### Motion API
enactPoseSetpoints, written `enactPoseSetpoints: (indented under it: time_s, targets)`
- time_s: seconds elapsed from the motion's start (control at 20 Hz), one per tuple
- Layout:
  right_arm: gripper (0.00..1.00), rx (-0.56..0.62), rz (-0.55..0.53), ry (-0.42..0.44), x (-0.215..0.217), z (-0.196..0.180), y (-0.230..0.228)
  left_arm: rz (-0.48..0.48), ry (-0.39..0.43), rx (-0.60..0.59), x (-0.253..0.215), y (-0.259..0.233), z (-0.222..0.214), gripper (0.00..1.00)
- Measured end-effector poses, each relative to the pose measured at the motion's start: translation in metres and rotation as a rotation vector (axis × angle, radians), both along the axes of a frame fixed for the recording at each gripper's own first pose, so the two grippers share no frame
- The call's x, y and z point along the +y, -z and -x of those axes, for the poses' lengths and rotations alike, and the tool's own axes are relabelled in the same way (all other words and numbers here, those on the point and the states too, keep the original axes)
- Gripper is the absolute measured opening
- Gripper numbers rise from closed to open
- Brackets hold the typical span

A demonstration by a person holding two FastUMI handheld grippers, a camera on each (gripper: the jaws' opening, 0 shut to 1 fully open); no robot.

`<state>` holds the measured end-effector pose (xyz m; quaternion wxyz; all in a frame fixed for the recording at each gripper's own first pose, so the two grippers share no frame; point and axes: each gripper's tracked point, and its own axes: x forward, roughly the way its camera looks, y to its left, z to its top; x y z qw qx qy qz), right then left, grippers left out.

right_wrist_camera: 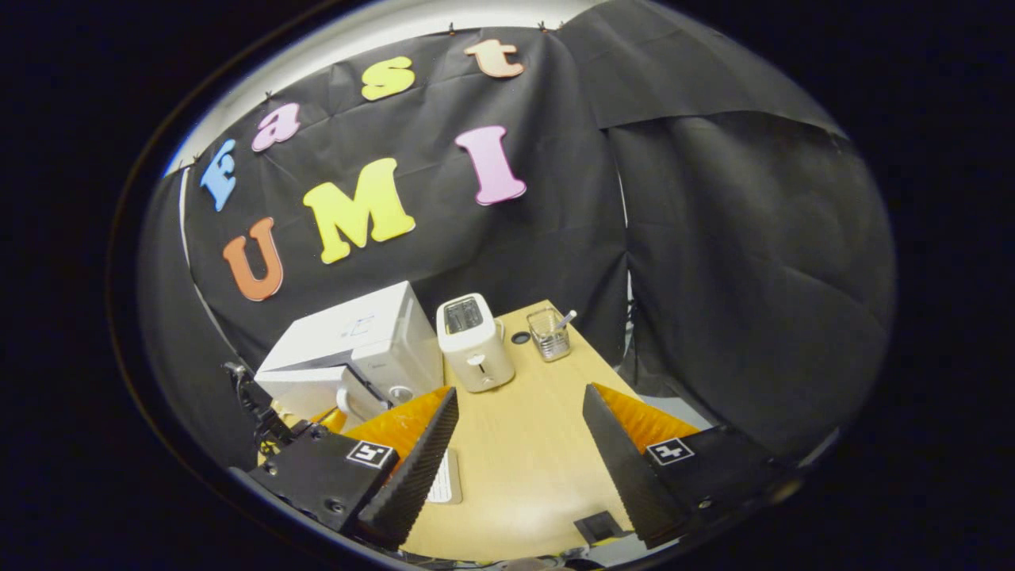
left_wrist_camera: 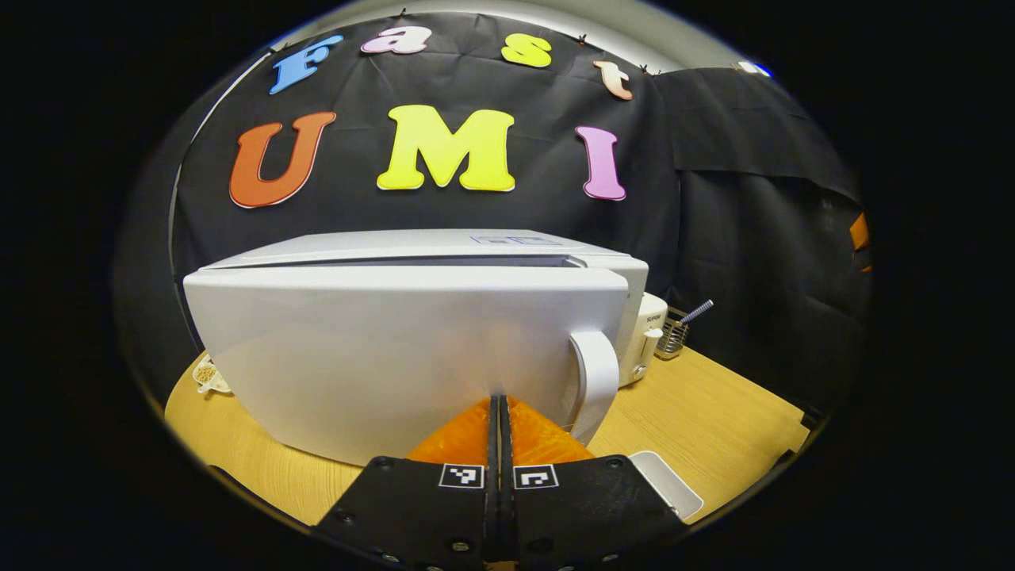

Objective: Open the microwave oven with the left hand, put the food in, and close the microwave oven.

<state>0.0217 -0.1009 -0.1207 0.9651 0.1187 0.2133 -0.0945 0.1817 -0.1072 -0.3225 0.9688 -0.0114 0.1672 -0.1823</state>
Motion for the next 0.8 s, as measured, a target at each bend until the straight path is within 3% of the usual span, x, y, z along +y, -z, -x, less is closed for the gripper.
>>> enactPoseSetpoints:
  time_s: [0.25, 0.8]
  targets:
    - [1.00, 0.001, 0.006, -0.026, 0.000, -0.005, 0.000, 0.010, -0.032, 0.007, -0.003, 0.001, -0.023, 0.00]
    - [1.00, 0.011, 0.006, -0.059, 0.007, -0.017, -0.001, 0.027, -0.025, 0.034, -0.011, 0.012, -0.033, 0.00]
